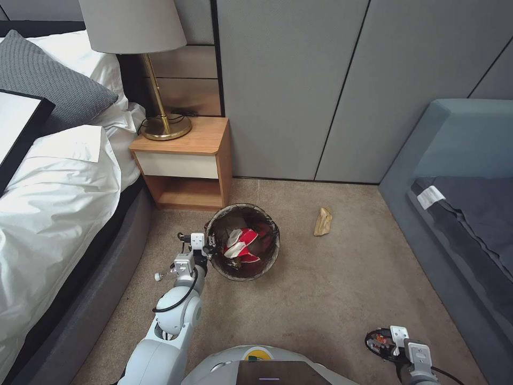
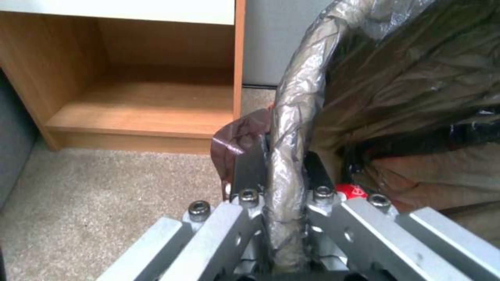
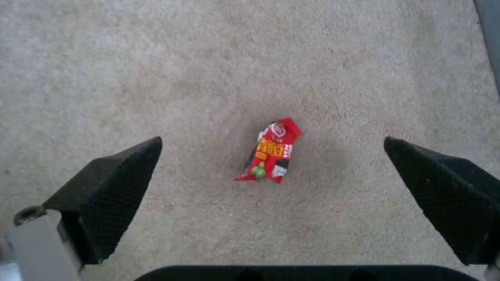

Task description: Pick up the trash bin, then pick up the garbage from the floor and place it into the trash bin.

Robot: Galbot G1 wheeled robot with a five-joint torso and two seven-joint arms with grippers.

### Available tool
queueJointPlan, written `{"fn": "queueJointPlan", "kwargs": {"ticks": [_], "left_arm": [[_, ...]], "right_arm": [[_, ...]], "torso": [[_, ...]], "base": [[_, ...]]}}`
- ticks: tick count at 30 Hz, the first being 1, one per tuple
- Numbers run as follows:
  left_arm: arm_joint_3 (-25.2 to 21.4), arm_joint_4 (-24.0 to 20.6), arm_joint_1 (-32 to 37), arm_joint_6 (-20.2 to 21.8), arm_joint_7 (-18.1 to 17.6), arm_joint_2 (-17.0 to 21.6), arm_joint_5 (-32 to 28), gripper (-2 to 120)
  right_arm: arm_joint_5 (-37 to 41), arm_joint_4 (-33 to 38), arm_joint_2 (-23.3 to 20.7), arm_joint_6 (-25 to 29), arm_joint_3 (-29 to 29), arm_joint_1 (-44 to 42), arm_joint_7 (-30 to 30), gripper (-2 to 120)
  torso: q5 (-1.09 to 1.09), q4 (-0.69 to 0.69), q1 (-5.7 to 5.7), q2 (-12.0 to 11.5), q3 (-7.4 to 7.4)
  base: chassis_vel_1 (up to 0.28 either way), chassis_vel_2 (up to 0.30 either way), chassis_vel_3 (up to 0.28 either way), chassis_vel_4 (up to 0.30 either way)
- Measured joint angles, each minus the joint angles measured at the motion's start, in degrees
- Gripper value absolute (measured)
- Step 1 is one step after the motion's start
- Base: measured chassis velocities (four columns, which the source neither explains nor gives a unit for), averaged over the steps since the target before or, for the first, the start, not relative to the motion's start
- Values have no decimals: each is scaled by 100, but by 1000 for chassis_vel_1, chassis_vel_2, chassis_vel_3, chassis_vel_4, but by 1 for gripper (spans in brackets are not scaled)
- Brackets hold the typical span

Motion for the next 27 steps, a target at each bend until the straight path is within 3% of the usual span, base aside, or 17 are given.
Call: {"fn": "queueJointPlan", "kwargs": {"ticks": [27], "left_arm": [[-22,-24,22,8,-13,4,23,0]], "right_arm": [[-118,-1062,111,185,-176,659,-207,100]], "torso": [[0,0,0,0,0]], "base": [[0,0,0,0]]}}
